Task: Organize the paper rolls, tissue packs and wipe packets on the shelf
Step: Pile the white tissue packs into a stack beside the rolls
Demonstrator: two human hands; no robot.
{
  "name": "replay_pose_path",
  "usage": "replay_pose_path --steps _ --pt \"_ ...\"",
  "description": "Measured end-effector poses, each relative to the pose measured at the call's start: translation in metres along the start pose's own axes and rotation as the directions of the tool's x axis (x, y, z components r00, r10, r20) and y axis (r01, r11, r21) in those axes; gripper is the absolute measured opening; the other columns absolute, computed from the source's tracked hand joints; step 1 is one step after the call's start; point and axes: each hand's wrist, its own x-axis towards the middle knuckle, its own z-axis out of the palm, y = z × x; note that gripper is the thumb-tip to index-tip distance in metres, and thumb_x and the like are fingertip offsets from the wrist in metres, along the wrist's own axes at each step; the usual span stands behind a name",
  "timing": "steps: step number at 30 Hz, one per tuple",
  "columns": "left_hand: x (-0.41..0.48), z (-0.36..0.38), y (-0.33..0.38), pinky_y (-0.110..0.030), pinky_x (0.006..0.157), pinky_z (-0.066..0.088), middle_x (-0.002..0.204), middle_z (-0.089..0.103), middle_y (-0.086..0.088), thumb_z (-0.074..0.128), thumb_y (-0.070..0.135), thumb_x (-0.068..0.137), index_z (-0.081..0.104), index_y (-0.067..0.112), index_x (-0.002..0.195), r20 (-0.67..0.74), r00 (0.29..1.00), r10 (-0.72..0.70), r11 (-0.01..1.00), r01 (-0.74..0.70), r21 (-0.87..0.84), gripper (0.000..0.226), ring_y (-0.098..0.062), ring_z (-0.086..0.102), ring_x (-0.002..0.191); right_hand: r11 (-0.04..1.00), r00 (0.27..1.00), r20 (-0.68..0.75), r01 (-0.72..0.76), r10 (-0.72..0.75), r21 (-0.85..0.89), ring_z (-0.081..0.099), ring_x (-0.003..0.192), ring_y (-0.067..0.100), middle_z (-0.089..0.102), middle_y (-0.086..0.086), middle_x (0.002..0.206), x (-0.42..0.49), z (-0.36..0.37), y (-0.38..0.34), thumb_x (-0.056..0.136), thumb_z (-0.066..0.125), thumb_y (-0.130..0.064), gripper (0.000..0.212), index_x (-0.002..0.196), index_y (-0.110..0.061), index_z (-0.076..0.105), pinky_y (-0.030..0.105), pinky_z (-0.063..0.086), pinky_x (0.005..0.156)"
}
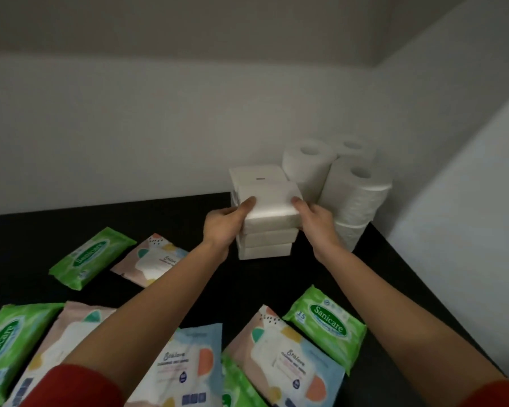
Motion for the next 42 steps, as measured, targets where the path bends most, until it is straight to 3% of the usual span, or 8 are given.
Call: replay_pose_path --steps 7,12,24,29,32,36,40,42 --pt "0.003 0.015 0.002 -0.032 0.089 0.05 0.112 0.066 -0.006 0.074 0.048 0.074 0.062 0.007 0.122 -0.099 0.994 0.039 0.984 -0.022 0.177 0.065 -0.019 0.062 0.1 0.992 0.999 0.037 0.031 -0.027 -0.123 0.062 0.084 0.016 0.066 0.002 0.088 0.01 -0.009 0.01 0.093 0.054 -0.039 0.027 0.093 -0.015 0.066 0.029 0.046 0.07" --pt "0.004 0.014 0.004 -0.036 0.094 0.05 0.115 0.065 -0.006 0.074 0.049 0.073 0.06 0.008 0.124 -0.117 0.993 0.029 0.975 -0.002 0.222 0.067 -0.019 0.061 0.102 0.987 0.998 0.06 0.037 -0.027 -0.155 0.064 0.086 0.019 0.068 0.004 0.09 0.015 -0.007 0.013 0.091 0.056 -0.042 0.031 0.094 -0.013 0.067 0.033 0.05 0.076" --pt "0.01 0.009 0.002 -0.036 0.093 0.049 0.114 0.065 -0.005 0.075 0.045 0.074 0.059 0.008 0.123 -0.098 0.995 -0.007 0.983 0.025 0.182 0.063 -0.02 0.062 0.102 0.988 0.997 0.05 0.067 -0.06 -0.137 0.056 0.059 0.013 0.058 0.001 0.059 0.014 -0.008 0.016 0.086 0.066 -0.04 0.042 0.056 -0.012 0.058 0.027 0.04 0.055" --pt "0.012 0.01 -0.001 -0.04 0.098 0.048 0.117 0.063 -0.006 0.077 0.055 0.065 0.053 0.009 0.129 -0.056 0.995 -0.077 0.989 0.084 0.12 0.082 -0.022 0.061 0.105 0.994 0.996 0.081 0.052 -0.045 -0.091 0.066 0.082 0.015 0.07 0.001 0.082 0.015 -0.009 0.019 0.087 0.063 -0.043 0.028 0.082 -0.016 0.07 0.029 0.051 0.073" --pt "0.011 0.011 0.0 -0.043 0.1 0.046 0.116 0.062 -0.008 0.071 0.052 0.073 0.05 0.01 0.128 0.049 0.984 -0.17 0.985 0.168 0.038 0.072 -0.024 0.06 0.105 0.992 0.978 0.166 -0.127 0.123 0.014 0.062 0.096 0.017 0.067 0.001 0.1 0.019 -0.005 0.019 0.091 0.052 -0.05 0.032 0.094 -0.02 0.062 0.034 0.049 0.091" --pt "0.012 0.015 -0.001 -0.05 0.105 0.039 0.118 0.06 -0.006 0.061 0.053 0.083 0.044 0.023 0.129 0.171 0.964 -0.204 0.978 0.209 -0.007 0.058 -0.026 0.056 0.11 0.912 0.912 0.292 -0.354 0.287 0.208 0.06 0.094 0.018 0.064 0.006 0.101 0.018 0.0 0.018 0.093 0.046 -0.053 0.036 0.103 -0.02 0.052 0.033 0.048 0.081" --pt "0.015 0.012 -0.001 -0.05 0.106 0.038 0.117 0.059 -0.005 0.059 0.053 0.084 0.045 0.025 0.125 0.196 0.959 -0.206 0.977 0.212 -0.009 0.052 -0.025 0.055 0.11 0.913 0.911 0.296 -0.354 0.288 0.204 0.061 0.094 0.019 0.063 0.007 0.102 0.02 0.003 0.017 0.094 0.043 -0.053 0.034 0.104 -0.021 0.05 0.034 0.048 0.085" --pt "0.016 0.011 -0.001 -0.051 0.105 0.038 0.116 0.059 -0.005 0.059 0.053 0.084 0.045 0.025 0.124 0.189 0.96 -0.206 0.977 0.212 -0.011 0.051 -0.026 0.055 0.11 0.921 0.913 0.281 -0.351 0.295 0.171 0.06 0.103 0.023 0.063 0.009 0.109 0.022 0.005 0.018 0.094 0.042 -0.055 0.037 0.105 -0.021 0.05 0.038 0.046 0.096"
